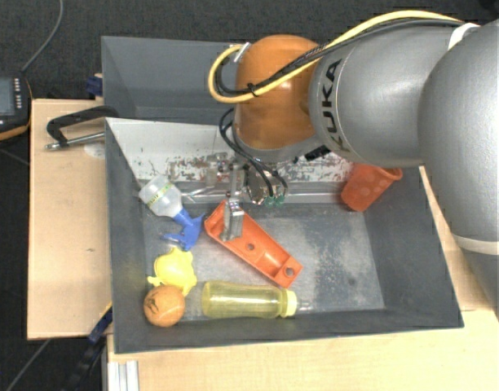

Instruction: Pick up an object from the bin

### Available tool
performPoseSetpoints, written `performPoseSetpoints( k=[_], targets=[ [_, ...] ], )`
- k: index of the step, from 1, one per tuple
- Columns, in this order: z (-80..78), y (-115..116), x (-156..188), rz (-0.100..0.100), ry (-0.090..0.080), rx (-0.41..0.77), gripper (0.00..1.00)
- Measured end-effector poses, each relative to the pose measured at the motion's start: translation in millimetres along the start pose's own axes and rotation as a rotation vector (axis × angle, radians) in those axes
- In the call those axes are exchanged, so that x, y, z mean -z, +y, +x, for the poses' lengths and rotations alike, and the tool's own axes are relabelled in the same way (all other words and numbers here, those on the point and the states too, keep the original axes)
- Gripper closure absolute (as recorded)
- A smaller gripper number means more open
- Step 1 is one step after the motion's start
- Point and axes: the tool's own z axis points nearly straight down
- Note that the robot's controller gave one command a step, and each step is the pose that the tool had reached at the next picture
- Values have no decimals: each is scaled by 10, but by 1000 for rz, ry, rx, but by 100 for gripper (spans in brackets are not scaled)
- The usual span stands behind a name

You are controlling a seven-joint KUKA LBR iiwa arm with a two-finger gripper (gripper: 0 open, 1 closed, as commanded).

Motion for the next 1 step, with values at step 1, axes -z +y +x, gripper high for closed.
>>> performPoseSetpoints(
  k=[1],
  targets=[
    [292, -39, -356, -3, -11, -123, 0]
  ],
)
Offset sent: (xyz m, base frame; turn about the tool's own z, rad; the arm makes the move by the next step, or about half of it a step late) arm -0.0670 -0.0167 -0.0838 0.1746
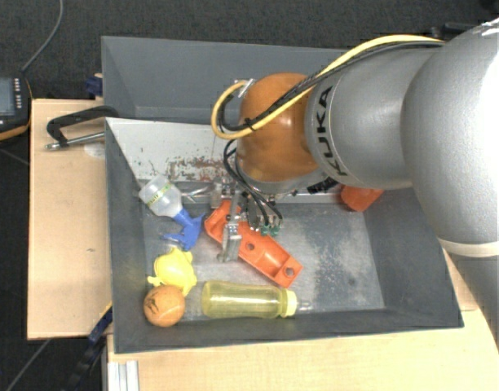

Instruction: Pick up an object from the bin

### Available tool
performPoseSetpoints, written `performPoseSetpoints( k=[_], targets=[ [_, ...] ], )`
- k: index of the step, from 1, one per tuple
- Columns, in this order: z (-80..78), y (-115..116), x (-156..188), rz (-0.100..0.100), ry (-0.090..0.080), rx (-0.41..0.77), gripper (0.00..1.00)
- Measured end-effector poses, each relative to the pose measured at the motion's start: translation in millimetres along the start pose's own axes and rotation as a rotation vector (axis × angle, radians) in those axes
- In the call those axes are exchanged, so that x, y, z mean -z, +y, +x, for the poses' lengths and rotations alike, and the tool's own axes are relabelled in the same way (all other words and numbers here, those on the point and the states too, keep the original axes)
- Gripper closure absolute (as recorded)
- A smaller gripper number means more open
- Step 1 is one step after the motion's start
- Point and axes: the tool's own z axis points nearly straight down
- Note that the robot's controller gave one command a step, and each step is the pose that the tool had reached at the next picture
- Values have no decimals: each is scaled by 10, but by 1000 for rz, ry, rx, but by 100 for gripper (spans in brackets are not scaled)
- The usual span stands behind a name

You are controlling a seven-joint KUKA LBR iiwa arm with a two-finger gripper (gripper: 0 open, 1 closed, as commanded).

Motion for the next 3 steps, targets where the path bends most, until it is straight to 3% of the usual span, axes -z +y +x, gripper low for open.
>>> performPoseSetpoints(
  k=[1, 2, 3],
  targets=[
    [372, -69, -466, 1, 2, -52, 0],
    [205, -527, -327, -2, 1, -141, 0],
    [109, -858, -388, 1, -3, -457, 0]
  ],
)
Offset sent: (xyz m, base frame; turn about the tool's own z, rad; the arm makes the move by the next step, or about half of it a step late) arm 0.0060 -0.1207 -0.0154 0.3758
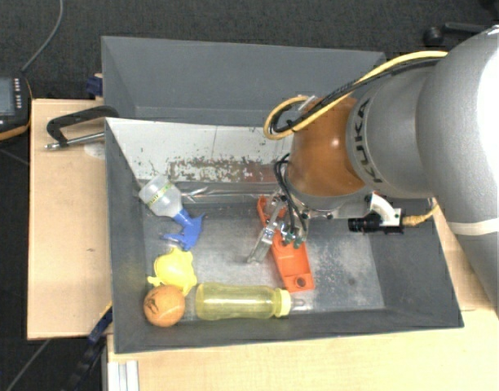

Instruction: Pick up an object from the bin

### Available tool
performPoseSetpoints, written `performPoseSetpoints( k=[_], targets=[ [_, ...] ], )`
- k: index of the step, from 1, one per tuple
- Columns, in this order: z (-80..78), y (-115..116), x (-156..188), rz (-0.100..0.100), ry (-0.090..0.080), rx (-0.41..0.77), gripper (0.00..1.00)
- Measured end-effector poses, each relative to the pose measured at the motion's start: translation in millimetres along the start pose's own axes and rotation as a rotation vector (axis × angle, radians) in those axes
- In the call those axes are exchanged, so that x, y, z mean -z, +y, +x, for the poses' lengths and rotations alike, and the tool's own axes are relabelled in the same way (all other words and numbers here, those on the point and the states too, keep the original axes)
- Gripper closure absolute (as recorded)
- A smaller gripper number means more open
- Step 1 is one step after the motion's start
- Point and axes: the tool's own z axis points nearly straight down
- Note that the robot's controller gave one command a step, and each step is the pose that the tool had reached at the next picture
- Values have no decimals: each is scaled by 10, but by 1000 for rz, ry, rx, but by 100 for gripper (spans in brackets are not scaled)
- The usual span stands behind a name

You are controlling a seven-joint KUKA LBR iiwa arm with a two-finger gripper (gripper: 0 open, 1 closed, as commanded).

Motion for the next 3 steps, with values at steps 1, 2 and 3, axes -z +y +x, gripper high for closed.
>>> performPoseSetpoints(
  k=[1, 2, 3],
  targets=[
    [47, 67, -53, -3, 3, 41, 0],
    [-84, -142, 69, -4, 1, 254, 0],
    [-314, -373, -55, -6, -4, 185, 0]
  ],
)
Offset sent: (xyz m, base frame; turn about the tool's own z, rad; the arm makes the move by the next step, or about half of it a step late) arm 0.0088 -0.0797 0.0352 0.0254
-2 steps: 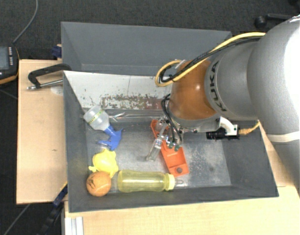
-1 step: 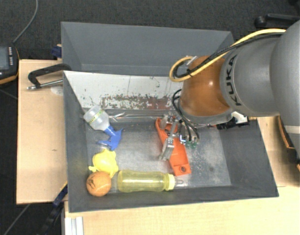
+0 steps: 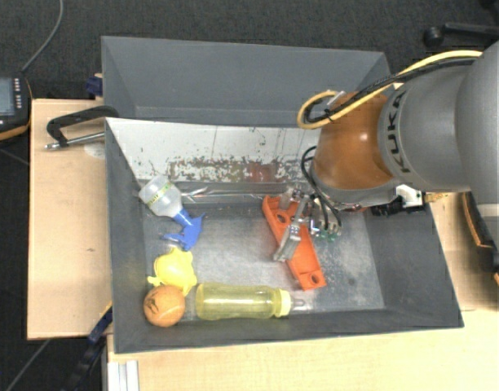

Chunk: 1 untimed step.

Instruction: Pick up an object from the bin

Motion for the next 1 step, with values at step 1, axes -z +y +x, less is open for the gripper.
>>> performPoseSetpoints(
  k=[1],
  targets=[
    [-64, -107, 8, 1, 1, -2, 0]
  ],
)
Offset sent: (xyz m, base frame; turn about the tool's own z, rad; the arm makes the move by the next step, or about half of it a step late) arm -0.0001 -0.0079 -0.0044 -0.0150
